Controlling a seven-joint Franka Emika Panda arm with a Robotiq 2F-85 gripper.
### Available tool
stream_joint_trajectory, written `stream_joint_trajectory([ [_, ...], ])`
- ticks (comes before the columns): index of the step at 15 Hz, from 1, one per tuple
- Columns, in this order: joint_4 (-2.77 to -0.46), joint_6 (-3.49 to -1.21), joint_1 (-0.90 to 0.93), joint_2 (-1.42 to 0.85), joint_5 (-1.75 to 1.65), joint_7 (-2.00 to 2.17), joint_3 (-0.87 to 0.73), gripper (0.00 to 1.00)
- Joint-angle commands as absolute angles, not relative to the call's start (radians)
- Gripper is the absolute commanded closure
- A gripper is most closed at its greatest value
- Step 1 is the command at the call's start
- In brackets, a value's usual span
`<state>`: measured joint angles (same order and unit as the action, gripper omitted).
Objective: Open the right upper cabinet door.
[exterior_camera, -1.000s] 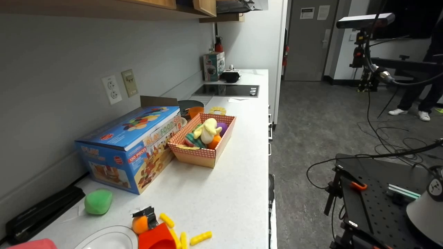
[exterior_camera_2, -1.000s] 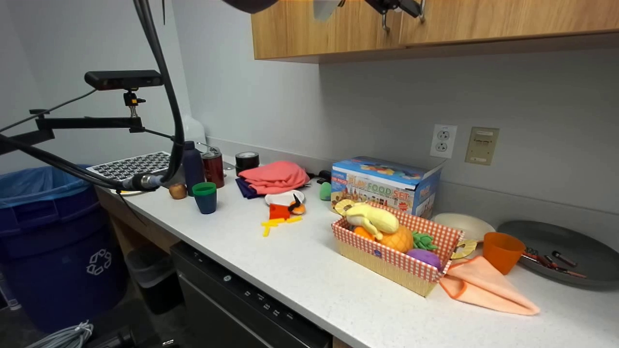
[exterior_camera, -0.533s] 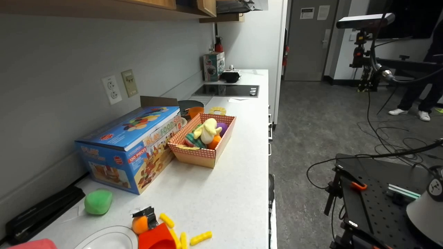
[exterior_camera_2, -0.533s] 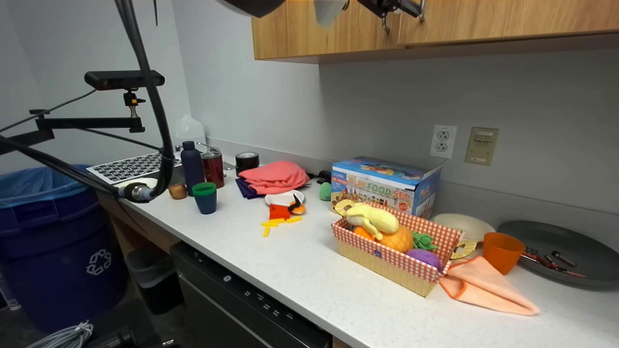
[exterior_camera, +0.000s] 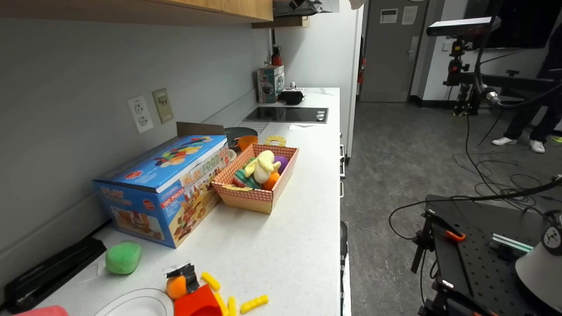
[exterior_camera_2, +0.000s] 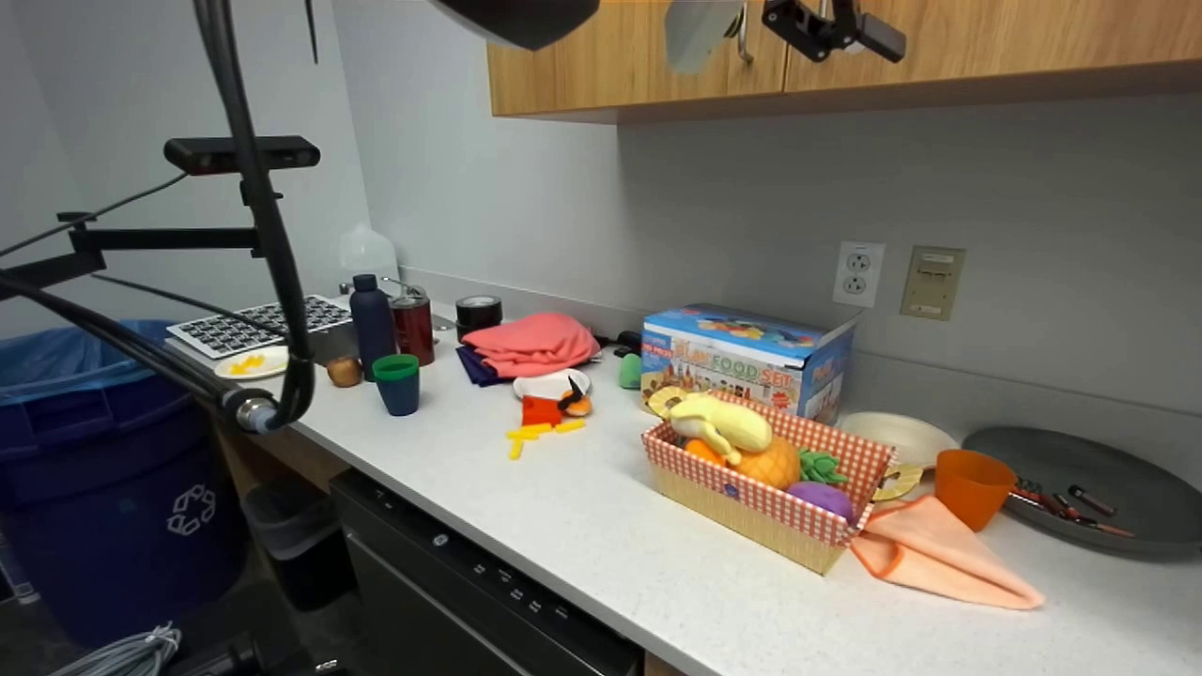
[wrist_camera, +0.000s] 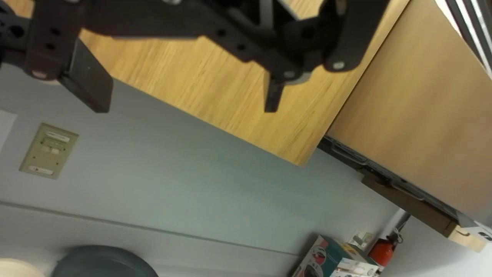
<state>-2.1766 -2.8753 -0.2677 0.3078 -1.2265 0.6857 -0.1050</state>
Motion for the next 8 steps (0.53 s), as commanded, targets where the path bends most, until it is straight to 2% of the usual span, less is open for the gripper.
stream_joint_trajectory([
  [1, -2.177, -2.875, -0.270, 0.307, -1.226, 0.684, -0.106, 0.00],
  [8, -2.088, -2.860, -0.199, 0.249, -1.016, 0.657, -0.099, 0.00],
])
